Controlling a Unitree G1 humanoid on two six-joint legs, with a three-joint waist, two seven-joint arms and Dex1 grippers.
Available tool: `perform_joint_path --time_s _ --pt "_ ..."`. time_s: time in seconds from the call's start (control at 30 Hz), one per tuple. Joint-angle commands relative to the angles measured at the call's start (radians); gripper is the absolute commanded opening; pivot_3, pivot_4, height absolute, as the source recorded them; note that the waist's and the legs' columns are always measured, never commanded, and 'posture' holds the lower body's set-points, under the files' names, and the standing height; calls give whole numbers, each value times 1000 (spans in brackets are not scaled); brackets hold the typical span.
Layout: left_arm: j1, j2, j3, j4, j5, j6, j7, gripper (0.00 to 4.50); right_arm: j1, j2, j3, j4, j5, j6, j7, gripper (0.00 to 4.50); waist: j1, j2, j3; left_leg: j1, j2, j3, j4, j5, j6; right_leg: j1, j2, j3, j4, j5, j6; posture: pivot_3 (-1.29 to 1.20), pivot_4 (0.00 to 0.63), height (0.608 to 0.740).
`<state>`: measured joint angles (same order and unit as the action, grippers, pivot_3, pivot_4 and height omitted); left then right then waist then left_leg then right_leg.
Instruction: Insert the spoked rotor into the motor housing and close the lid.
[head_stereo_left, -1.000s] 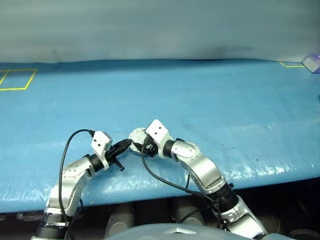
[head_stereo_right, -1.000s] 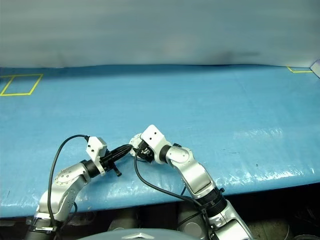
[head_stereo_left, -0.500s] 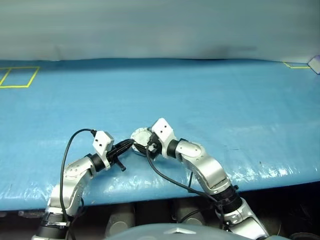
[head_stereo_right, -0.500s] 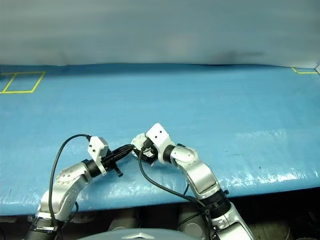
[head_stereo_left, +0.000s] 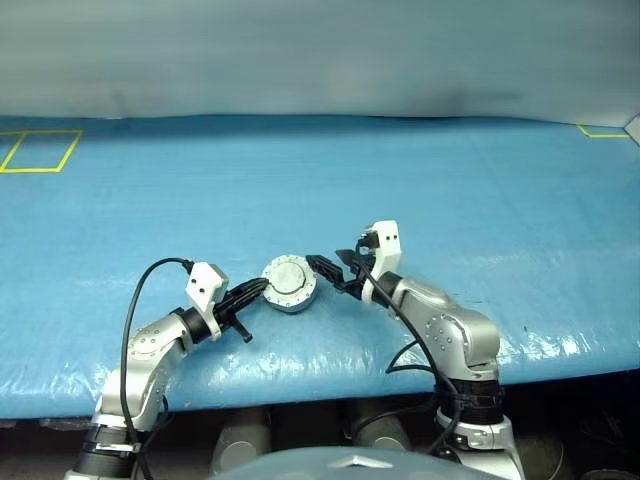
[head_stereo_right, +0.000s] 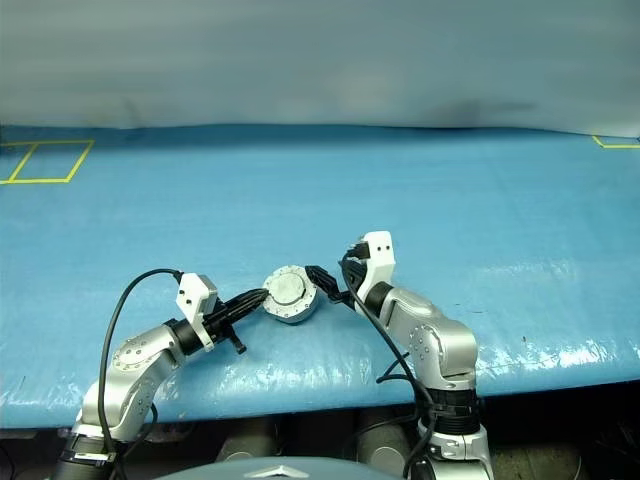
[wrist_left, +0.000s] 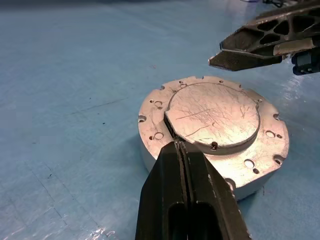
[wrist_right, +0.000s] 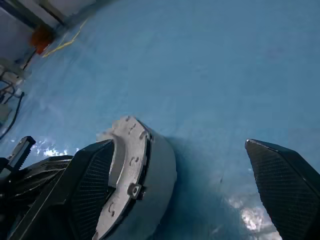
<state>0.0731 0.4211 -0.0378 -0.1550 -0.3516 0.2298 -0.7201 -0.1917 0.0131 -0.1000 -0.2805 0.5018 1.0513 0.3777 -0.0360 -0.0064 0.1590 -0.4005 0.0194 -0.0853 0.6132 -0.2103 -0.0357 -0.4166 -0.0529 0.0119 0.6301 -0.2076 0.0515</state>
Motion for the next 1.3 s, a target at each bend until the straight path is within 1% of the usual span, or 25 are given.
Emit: perform_joint_path --time_s 0.03,0.23,0.4,0.5,0.57,0.63,0.67,0.73,0.87,0.9,1.3 --pt "6 -3 -16 18 20 6 3 0 11 55 -70 1 135 75 -3 4470 0 0 0 0 0 0 0 0 0 0 0 0 0 0 0 0 150 740" --pt "4 0 -17 19 27 1 6 0 26 130 -143 71 291 184 -47 4470 0 1 0 0 0 0 1 0 0 1 0 0 0 0 0 0 150 740" --pt "7 -2 -13 14 33 2 6 0 20 147 -167 111 368 192 -104 4470 -1 1 0 0 0 0 1 0 0 1 0 0 0 0 0 0 150 740" --pt "10 -2 -10 13 35 0 8 0 20 120 -137 114 383 186 -117 3858 -1 1 0 0 0 0 1 0 0 1 0 0 0 0 0 0 150 740" --pt "11 -3 -9 14 35 1 8 0 24 107 -117 107 392 186 -113 3256 -1 2 1 0 0 0 1 0 0 1 0 0 0 0 0 0 150 740" --pt "10 -5 -11 16 36 -1 9 0 22 107 -114 115 395 184 -123 3256 -1 2 1 0 0 0 1 0 0 1 0 0 0 0 0 0 150 740" --pt "9 -6 -12 17 37 -2 9 0 22 109 -118 121 400 182 -130 3015 -1 2 0 0 0 0 1 0 0 1 0 0 0 0 0 0 150 740" --pt "9 -8 -12 17 37 -3 10 0 22 110 -120 127 410 178 -141 2675 -1 2 0 0 0 0 1 0 0 1 0 0 0 0 0 0 150 740" --pt "10 -9 -11 18 39 -5 10 0 21 104 -120 128 437 175 -148 1338 -2 3 0 0 0 0 1 0 0 1 1 0 0 0 0 0 150 740" --pt "10 -9 -11 19 40 -5 10 0 21 100 -117 128 442 173 -149 1207 -1 3 0 0 0 0 1 0 0 1 1 0 0 0 0 0 150 740" --pt "1 -17 1 26 38 -13 23 0 20 78 -89 137 466 157 -157 1196 -2 3 0 0 0 0 1 0 0 1 1 0 0 0 0 0 150 740"
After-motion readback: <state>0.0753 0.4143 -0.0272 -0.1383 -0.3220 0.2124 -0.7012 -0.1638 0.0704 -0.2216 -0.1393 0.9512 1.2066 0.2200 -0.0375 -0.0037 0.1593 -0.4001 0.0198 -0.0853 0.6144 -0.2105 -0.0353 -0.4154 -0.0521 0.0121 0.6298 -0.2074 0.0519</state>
